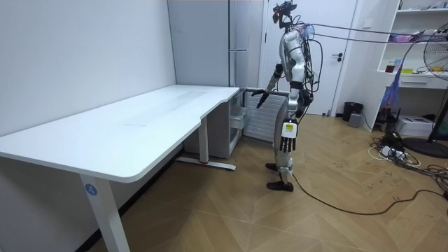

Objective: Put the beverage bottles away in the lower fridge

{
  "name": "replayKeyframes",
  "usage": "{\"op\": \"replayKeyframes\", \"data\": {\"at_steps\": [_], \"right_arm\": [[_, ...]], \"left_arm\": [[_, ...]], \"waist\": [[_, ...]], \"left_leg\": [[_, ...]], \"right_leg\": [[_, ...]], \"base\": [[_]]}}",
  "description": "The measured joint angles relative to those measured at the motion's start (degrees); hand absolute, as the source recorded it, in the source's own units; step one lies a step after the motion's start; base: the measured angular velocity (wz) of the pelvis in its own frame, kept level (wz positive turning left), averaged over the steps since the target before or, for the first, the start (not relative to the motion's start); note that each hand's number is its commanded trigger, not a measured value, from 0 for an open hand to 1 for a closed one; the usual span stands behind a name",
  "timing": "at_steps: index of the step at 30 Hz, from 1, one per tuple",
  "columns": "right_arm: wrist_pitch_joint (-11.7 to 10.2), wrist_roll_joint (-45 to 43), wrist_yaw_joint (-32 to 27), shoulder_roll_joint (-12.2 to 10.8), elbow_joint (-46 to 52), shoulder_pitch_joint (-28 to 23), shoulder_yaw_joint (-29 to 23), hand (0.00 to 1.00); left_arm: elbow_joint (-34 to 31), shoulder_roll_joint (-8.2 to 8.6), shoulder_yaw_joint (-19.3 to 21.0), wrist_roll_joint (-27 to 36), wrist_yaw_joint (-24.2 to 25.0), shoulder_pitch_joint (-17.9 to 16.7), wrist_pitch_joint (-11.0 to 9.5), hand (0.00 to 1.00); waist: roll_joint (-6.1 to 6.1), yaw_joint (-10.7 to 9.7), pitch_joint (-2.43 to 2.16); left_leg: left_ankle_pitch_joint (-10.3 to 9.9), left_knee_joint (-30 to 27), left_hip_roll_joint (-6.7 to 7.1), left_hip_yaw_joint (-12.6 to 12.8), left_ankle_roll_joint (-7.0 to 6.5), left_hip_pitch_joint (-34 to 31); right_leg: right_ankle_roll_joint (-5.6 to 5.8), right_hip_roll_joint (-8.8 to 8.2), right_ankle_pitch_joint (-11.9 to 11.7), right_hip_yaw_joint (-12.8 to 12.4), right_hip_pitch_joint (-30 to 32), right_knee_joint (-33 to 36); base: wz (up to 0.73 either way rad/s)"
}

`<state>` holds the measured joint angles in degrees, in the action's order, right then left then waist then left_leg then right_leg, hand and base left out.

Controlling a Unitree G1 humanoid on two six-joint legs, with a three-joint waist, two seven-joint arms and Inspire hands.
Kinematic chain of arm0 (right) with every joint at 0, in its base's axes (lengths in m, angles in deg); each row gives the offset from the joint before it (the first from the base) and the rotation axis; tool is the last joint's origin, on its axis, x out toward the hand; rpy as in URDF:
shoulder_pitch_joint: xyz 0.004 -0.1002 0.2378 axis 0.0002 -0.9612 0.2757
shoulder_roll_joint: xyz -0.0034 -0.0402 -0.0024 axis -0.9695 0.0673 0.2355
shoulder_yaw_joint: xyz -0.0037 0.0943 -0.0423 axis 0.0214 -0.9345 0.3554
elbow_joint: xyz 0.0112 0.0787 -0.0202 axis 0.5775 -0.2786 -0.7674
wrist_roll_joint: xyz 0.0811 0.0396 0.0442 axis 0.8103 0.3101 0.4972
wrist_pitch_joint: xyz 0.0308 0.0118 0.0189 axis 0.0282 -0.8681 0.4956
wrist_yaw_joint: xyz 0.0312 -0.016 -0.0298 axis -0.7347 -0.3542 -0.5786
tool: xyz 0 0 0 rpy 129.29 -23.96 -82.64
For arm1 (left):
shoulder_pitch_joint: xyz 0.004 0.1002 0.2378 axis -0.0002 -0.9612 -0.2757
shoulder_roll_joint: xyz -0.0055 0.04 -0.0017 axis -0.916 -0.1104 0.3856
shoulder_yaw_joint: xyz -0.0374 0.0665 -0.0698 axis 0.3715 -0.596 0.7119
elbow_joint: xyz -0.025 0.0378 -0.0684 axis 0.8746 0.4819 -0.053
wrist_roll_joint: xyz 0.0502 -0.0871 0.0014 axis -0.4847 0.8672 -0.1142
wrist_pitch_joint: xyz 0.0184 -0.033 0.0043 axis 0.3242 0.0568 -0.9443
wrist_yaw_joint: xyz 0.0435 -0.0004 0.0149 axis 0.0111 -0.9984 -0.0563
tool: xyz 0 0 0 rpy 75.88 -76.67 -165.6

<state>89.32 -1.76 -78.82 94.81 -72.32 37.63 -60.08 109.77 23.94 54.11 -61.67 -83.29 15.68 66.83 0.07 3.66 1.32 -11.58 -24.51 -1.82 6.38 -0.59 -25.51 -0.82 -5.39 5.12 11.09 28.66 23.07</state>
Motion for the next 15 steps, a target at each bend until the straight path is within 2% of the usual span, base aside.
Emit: {"op": "replayKeyframes", "data": {"at_steps": [5,10,13,15], "right_arm": [[-2.0,0.8,-2.3,-0.1,0.0,-0.2,0.0,0.00],[-3.3,2.2,-5.3,-0.1,1.2,-0.2,0.0,0.00],[-4.3,2.7,-6.8,-0.1,4.2,0.2,0.0,0.00],[-5.1,3.9,-8.2,0.0,6.2,0.3,0.0,0.00]], "left_arm": [[0.5,-0.05,0.0,0.1,-0.1,0.1,-1.2,0.00],[1.5,-0.06,-0.2,0.2,-0.7,0.0,-1.1,0.00],[0.7,-0.08,-0.8,0.2,-1.6,0.2,-1.0,0.00],[-0.3,-0.10,-1.2,0.2,-2.8,0.1,-1.0,0.00]], "waist": [[-0.26,0.2,-0.06],[-0.26,1.5,-0.03],[-0.25,1.5,-0.03],[-0.09,1.6,0.03]], "left_leg": [[-1.9,-5.4,0.03,0.3,-0.35,-3.9],[-5.3,-13.2,-1.07,1.4,-0.33,-9.4],[-6.9,-18.7,-1.62,1.5,-0.65,-15.3],[-8.4,-23.4,-1.58,1.5,-1.08,-19.9]], "right_leg": [[0.04,-0.75,1.9,-0.9,4.3,5.8],[0.36,-0.61,4.0,-2.5,10.1,12.2],[0.20,-0.74,4.9,-3.0,15.9,16.9],[0.42,-1.69,6.7,-3.3,20.4,21.9]], "base": [[-0.04],[-0.14],[-0.05],[0.06]]}}
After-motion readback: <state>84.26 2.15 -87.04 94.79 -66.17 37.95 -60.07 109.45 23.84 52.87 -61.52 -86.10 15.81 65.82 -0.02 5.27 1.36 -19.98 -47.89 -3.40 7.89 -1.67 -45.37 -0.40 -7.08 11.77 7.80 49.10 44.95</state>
